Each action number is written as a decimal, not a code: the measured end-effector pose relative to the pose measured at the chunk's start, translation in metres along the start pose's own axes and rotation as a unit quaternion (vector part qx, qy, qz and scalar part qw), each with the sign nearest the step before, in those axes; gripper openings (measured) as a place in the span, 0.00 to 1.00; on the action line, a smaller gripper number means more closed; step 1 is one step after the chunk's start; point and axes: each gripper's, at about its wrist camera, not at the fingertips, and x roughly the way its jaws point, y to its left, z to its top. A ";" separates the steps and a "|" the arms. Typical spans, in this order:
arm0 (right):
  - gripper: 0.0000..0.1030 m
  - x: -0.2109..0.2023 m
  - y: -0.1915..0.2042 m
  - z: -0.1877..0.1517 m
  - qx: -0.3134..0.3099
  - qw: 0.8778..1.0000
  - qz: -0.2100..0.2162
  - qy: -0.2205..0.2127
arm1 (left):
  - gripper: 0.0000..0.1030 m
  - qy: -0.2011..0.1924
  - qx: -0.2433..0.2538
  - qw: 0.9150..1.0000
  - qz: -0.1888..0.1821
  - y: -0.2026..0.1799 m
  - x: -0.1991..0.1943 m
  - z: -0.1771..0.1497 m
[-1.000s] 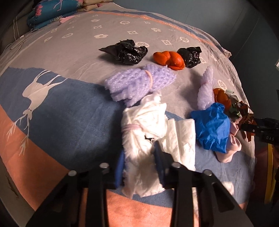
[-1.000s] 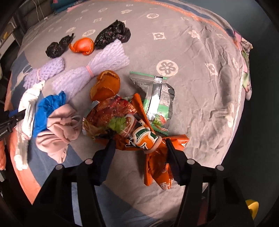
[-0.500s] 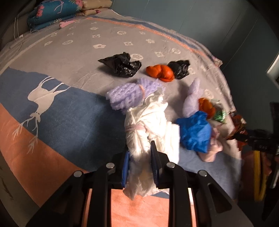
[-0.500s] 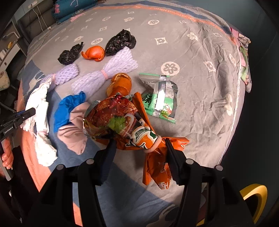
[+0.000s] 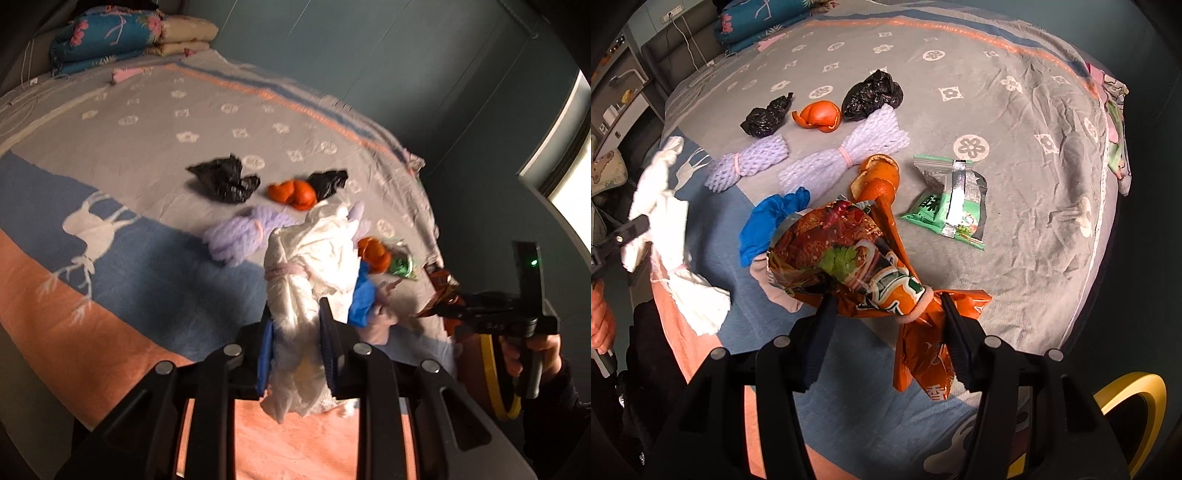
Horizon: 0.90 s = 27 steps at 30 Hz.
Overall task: Collect trash
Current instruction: 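Lift both held bundles and carry them over the yellow-rimmed bin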
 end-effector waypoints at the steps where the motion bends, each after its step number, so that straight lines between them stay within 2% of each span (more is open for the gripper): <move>1: 0.52 -0.001 0.000 0.000 0.000 1.000 0.001 -0.001 | 0.21 -0.007 0.002 1.000 -0.004 -0.001 -0.005 0.001; 8: 0.52 -0.010 0.003 -0.006 0.002 1.000 0.009 -0.010 | 0.21 -0.048 -0.008 0.998 -0.042 -0.009 -0.038 0.011; 17: 0.52 -0.032 0.006 -0.016 0.004 0.999 0.020 -0.034 | 0.20 -0.115 0.012 0.992 -0.042 -0.034 -0.085 0.019; 27: 0.52 -0.081 -0.001 -0.038 0.027 0.995 0.039 -0.085 | 0.20 -0.149 0.039 0.987 -0.043 -0.070 -0.115 0.021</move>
